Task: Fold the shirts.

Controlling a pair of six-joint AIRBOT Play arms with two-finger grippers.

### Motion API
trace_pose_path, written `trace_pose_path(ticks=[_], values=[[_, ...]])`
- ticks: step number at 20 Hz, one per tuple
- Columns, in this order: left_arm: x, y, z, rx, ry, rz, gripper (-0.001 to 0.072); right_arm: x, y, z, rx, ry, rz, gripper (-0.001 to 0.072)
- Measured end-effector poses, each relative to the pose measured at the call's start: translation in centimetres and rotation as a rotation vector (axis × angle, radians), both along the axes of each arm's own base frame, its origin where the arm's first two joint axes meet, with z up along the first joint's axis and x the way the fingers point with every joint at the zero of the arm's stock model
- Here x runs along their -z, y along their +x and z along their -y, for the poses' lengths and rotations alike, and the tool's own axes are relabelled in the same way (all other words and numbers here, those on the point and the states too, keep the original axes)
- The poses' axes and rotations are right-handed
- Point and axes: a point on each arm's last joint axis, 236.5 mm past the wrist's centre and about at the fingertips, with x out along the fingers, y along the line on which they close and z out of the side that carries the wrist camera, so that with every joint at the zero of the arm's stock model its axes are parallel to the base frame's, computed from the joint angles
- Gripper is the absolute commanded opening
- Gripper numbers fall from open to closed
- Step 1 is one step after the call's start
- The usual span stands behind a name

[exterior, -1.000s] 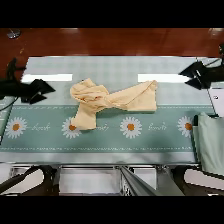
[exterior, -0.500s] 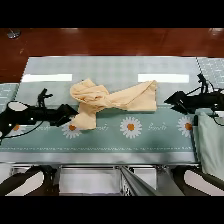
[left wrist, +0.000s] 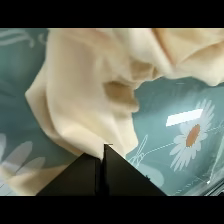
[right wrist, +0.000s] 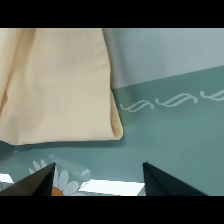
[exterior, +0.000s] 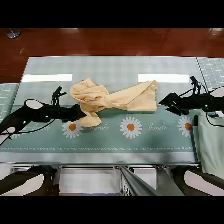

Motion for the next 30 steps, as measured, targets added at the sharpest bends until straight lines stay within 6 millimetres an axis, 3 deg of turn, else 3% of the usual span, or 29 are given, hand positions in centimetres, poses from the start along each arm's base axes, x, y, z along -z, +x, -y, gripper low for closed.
trace_pose_path(ticks=[5, 11, 12, 13, 14, 15, 18, 20, 22, 23, 26, 28, 30], values=[[-0.7, 0.3, 0.5, 0.023, -0.011, 0.018, 0.0038, 2.2, 0.8, -0.3, 0.051, 0.03, -0.046, 0.0628], [-0.9, 0.3, 0.6, 0.032, -0.015, 0.02, 0.0038, 4.2, 2.4, -3.7, 0.004, 0.054, -0.094, 0.0613], [-0.9, 0.3, 0.6, 0.033, -0.016, 0.018, 0.0038, 4.4, 2.8, -4.3, -0.001, 0.059, -0.106, 0.0569], [-0.9, 0.2, 0.7, 0.035, -0.018, 0.017, 0.0038, 4.5, 3.1, -4.9, -0.01, 0.061, -0.115, 0.0419], [-1.0, 0.1, 0.7, 0.039, -0.02, 0.015, 0.0038, 4.8, 3.5, -5.2, -0.026, 0.051, -0.118, 0.0015], [-1.1, 0.2, 0.8, 0.042, -0.023, 0.016, 0.0038, 4.9, 3.7, -5.3, -0.048, 0.034, -0.12, 0.0017], [-2.8, 1.2, 0.9, 0.055, -0.044, 0.042, 0.0038, 2.6, 5.2, -6.3, -0.105, 0.049, -0.079, 0.0017], [-5.6, 3.2, 0.7, 0.058, -0.065, 0.106, 0.0037, -0.4, 6.7, -6.6, -0.157, 0.044, -0.02, 0.0017], [-10.9, 6.4, 0.2, 0.042, -0.101, 0.227, 0.0037, -5.3, 8.7, -6.8, -0.201, 0.03, 0.087, 0.0017], [-14.8, 8.4, -0.3, 0.021, -0.122, 0.32, 0.0037, -8.5, 10.0, -6.7, -0.211, 0.017, 0.165, 0.0017], [-28.3, 12.1, -2.2, -0.017, -0.156, 0.63, 0.0037, -21.6, 12.6, -6.2, -0.228, -0.035, 0.461, 0.0017], [-38.0, 12.0, -3.9, -0.039, -0.143, 0.85, 0.0037, -30.6, 11.6, -5.9, -0.24, -0.096, 0.66, 0.0017], [-46.3, 10.0, -5.6, -0.064, -0.115, 1.043, 0.0037, -38.1, 8.4, -5.3, -0.242, -0.179, 0.828, 0.0017]])
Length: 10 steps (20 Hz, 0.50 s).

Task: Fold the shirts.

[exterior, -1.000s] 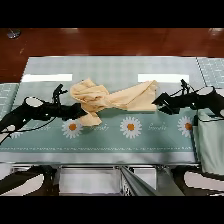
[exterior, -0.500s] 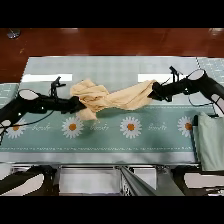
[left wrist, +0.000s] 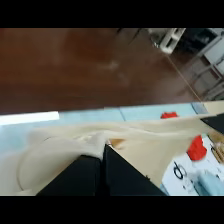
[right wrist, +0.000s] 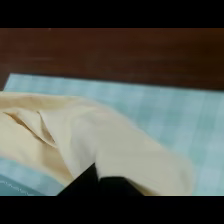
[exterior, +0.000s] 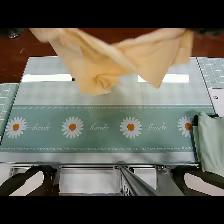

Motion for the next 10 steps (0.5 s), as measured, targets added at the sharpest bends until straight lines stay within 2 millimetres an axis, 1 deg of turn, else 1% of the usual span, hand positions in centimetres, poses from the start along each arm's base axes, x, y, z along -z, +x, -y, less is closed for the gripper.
trace_pose_path(ticks=[1, 2, 3, 4, 5, 6, 7, 8, 9, 10], values=[[-3.6, -1.6, -0.7, -0.024, 0.014, 0.088, 0.0037, -3.3, -2.3, 0.3, 0.011, -0.03, 0.082, 0.0017], [-6.8, -3.6, -1.2, -0.046, 0.036, 0.17, 0.0037, -5.8, -4.5, 0.7, 0.025, -0.06, 0.148, 0.0017], [-9.2, -5.6, -1.7, -0.071, 0.066, 0.236, 0.0037, -8.3, -7.2, 1.1, 0.043, -0.088, 0.217, 0.0017], [-11.1, -7.6, -2.1, -0.105, 0.11, 0.295, 0.0037, -10.4, -9.6, 1.4, 0.061, -0.111, 0.279, 0.0017], [-12.5, -9.6, -2.4, -0.141, 0.154, 0.341, 0.0037, -12.1, -12.3, 1.8, 0.081, -0.136, 0.336, 0.0017], [-13.7, -11.6, -2.7, -0.187, 0.2, 0.387, 0.0037, -13.5, -15.0, 2.2, 0.103, -0.162, 0.383, 0.0017], [-14.4, -13.3, -2.9, -0.234, 0.248, 0.417, 0.0037, -14.4, -17.3, 2.6, 0.125, -0.184, 0.419, 0.0017], [-15.0, -15.0, -3.0, -0.282, 0.293, 0.445, 0.0037, -14.9, -19.4, 3.2, 0.15, -0.212, 0.44, 0.0018], [-15.4, -16.4, -3.2, -0.324, 0.335, 0.468, 0.0037, -14.9, -21.4, 3.8, 0.176, -0.24, 0.444, 0.0018], [-15.6, -17.9, -3.2, -0.36, 0.378, 0.487, 0.0037, -14.4, -23.0, 4.5, 0.202, -0.266, 0.428, 0.0018]])
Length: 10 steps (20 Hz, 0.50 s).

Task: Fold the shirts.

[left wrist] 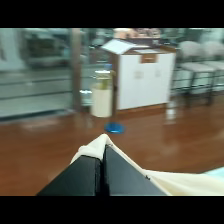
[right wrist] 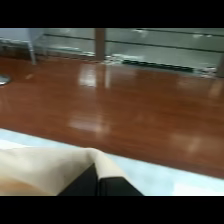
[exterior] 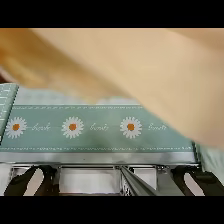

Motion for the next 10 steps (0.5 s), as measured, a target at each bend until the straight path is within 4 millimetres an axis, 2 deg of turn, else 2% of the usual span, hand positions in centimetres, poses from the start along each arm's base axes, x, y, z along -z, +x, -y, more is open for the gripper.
trace_pose_path(ticks=[2, 3, 5, 7, 10], values=[[-0.3, -2.3, -0.4, -0.067, 0.046, 0.03, 0.0037, 2.4, -2.5, 1.2, 0.056, -0.025, -0.081, 0.0018], [-0.3, -3.0, -0.7, -0.09, 0.062, 0.035, 0.0037, 4.2, -3.6, 1.5, 0.07, -0.027, -0.146, 0.0018], [0.9, -2.7, -2.3, -0.149, 0.084, -0.006, 0.0037, 8.4, -4.7, 1.6, 0.076, -0.016, -0.287, 0.0018], [3.4, -0.4, -3.3, -0.164, 0.09, -0.094, 0.0037, 13.1, -4.9, 1.1, 0.064, 0.012, -0.427, 0.0018], [10.6, 6.4, -3.5, -0.137, 0.098, -0.331, 0.0037, 20.8, -3.3, 0.4, 0.053, 0.075, -0.61, 0.0018]])
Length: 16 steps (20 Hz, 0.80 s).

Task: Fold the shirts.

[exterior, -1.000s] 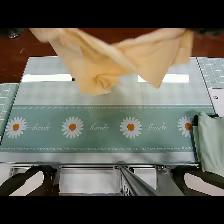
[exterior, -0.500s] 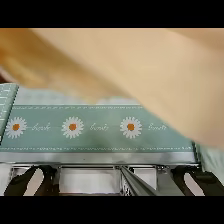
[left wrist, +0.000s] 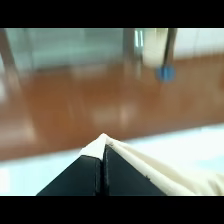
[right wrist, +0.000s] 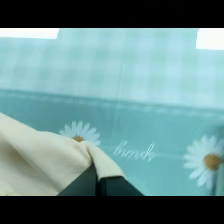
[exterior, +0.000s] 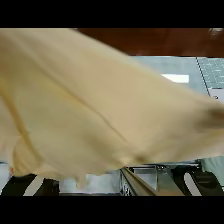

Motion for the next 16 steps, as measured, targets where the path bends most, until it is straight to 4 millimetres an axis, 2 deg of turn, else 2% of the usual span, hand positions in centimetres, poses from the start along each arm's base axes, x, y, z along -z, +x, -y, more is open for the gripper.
trace_pose_path(ticks=[3, 6, 7, 10, 13, 14, 15, 16], values=[[8.8, 7.8, -0.1, 0.003, -0.013, -0.239, 0.0037, 7.8, 3.3, -0.4, 0.029, 0.069, -0.141, 0.0017], [16.6, 14.1, 0.2, 0.007, -0.036, -0.411, 0.0037, 14.3, 7.6, 0.0, 0.085, 0.109, -0.24, 0.0018], [19.2, 15.6, 0.3, 0.009, -0.044, -0.471, 0.0037, 15.9, 9.3, 0.2, 0.107, 0.118, -0.255, 0.0018], [25.2, 19.6, 1.6, 0.033, -0.118, -0.578, 0.0037, 20.8, 14.8, 1.0, 0.163, 0.136, -0.315, 0.0018], [29.2, 21.7, 3.4, 0.068, -0.221, -0.657, 0.0043, 24.6, 20.4, 0.5, 0.185, 0.195, -0.369, 0.0018], [30.0, 22.0, 4.0, 0.081, -0.255, -0.677, 0.0147, 25.6, 22.3, 0.3, 0.191, 0.219, -0.384, 0.0019], [30.8, 22.2, 4.6, 0.093, -0.281, -0.7, 0.0422, 26.3, 24.2, 0.0, 0.2, 0.246, -0.385, 0.0021], [31.3, 22.3, 5.0, 0.103, -0.305, -0.719, 0.0704, 26.9, 25.9, -0.2, 0.206, 0.276, -0.394, 0.0186]])
